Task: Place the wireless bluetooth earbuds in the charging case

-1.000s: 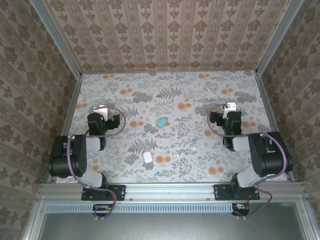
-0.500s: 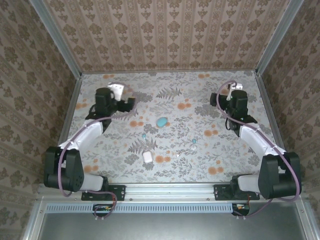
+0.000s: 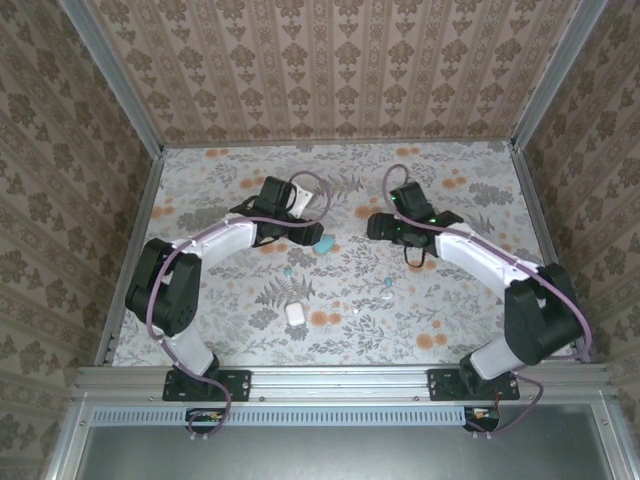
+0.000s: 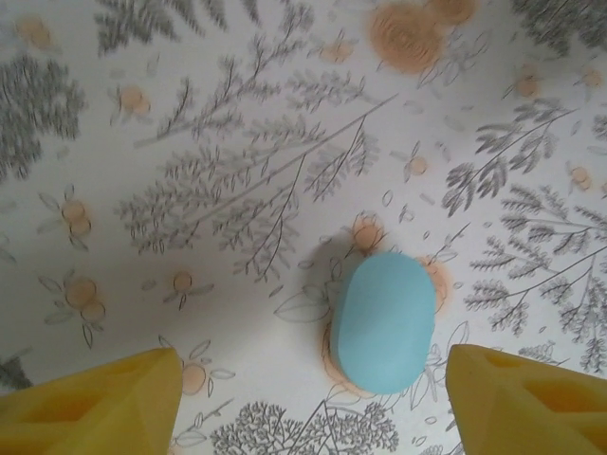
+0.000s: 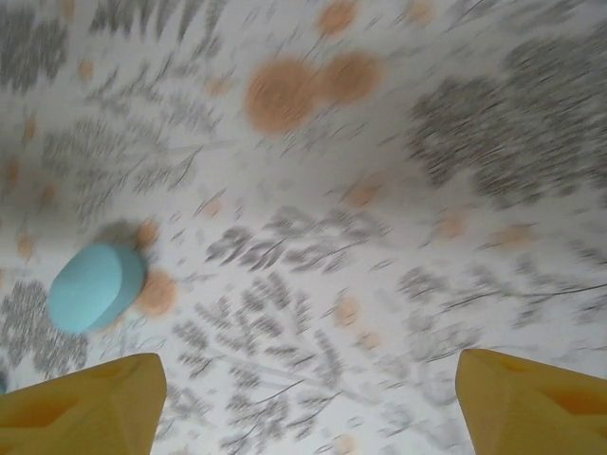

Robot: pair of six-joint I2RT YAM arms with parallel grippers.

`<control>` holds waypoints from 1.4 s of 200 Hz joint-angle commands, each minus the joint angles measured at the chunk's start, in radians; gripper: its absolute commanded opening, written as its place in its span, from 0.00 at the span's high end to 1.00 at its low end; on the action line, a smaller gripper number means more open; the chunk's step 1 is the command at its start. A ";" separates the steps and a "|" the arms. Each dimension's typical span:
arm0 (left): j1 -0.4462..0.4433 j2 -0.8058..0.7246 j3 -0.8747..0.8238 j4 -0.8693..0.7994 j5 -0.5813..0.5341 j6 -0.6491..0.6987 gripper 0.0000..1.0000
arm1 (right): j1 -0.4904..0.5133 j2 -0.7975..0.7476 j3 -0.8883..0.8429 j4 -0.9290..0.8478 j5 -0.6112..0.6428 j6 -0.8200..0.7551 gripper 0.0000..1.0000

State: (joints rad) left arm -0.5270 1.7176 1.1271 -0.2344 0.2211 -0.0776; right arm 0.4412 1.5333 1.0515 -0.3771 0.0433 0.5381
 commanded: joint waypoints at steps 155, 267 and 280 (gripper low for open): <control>0.228 -0.337 -0.355 0.026 -0.175 -0.234 0.28 | 0.278 0.572 0.599 -0.377 0.077 0.249 0.20; 0.261 -0.383 -0.404 0.035 -0.167 -0.205 0.28 | 0.282 0.779 0.855 -0.485 0.104 0.210 0.37; 0.262 -0.386 -0.405 0.033 -0.166 -0.200 0.28 | 0.282 0.781 0.855 -0.487 0.104 0.202 0.41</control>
State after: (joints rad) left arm -0.2737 1.3586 0.7311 -0.2050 0.0555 -0.3035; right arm 0.7185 2.2913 1.8732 -0.7998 0.1127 0.7586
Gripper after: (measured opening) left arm 0.720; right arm 0.620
